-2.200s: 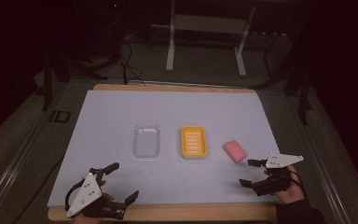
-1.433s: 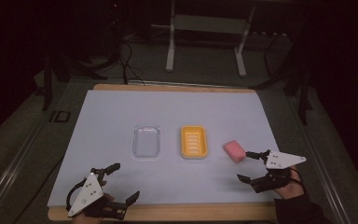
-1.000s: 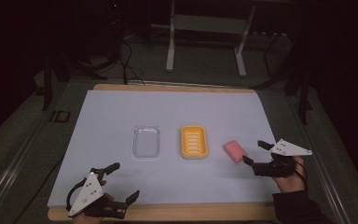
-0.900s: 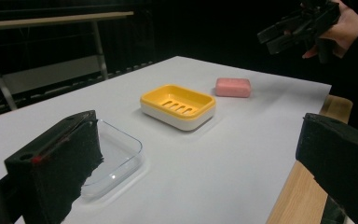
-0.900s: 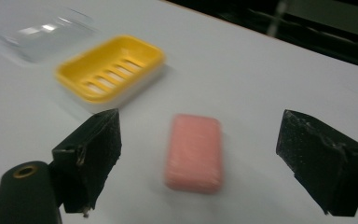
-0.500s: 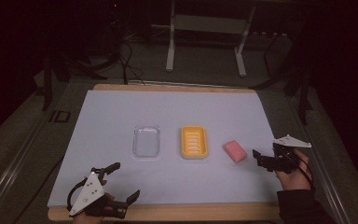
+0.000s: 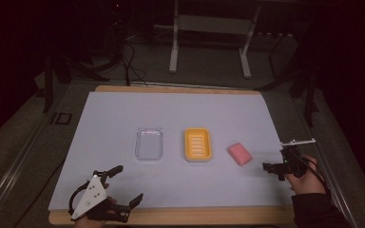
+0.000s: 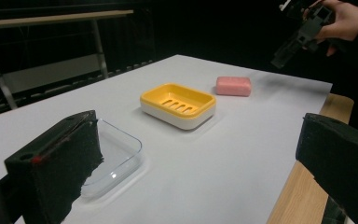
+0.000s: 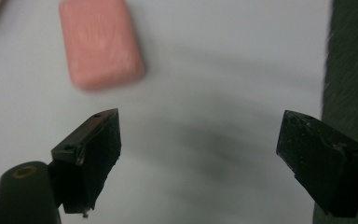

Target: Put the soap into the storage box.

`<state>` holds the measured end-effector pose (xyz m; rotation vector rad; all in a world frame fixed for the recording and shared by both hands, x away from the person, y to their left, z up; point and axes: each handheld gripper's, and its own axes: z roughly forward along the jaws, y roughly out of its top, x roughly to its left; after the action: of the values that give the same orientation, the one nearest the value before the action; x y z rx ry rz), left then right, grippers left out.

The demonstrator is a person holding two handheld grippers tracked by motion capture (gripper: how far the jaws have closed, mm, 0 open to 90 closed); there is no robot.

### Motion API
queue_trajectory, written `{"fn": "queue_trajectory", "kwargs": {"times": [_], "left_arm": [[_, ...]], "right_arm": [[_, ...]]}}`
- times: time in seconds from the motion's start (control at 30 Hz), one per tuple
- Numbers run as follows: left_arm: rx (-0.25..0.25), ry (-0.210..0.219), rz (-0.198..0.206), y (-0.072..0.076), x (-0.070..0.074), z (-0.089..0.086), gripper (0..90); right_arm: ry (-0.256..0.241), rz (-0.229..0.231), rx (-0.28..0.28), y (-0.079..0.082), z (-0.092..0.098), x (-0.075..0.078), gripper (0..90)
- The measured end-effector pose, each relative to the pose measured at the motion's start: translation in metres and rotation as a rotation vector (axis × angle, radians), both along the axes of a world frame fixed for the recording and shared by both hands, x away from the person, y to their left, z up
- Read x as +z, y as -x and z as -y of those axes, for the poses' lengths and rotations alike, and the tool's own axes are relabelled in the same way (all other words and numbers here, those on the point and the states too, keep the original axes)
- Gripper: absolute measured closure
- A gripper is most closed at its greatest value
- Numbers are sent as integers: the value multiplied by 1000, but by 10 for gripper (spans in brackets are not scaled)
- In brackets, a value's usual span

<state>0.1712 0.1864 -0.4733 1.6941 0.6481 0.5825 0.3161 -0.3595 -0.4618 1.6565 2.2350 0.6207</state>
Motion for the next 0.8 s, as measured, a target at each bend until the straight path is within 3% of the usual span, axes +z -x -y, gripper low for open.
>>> {"fn": "queue_trajectory", "kwargs": {"times": [0.27, 0.43, 0.57, 0.8], "left_arm": [[-2, -2, 0, 0, 0, 0, 4], [-1, -2, 0, 0, 0, 0, 3], [-1, -1, 1, 0, 0, 0, 3], [-1, 1, -1, 0, 0, 0, 3]], "right_arm": [[17, -208, 28, 0, 8, -2, 120], [32, -321, 87, 1, 9, -5, 124], [27, -397, 133, 2, 7, -8, 137], [59, -454, 240, 3, 2, -11, 150]]}}
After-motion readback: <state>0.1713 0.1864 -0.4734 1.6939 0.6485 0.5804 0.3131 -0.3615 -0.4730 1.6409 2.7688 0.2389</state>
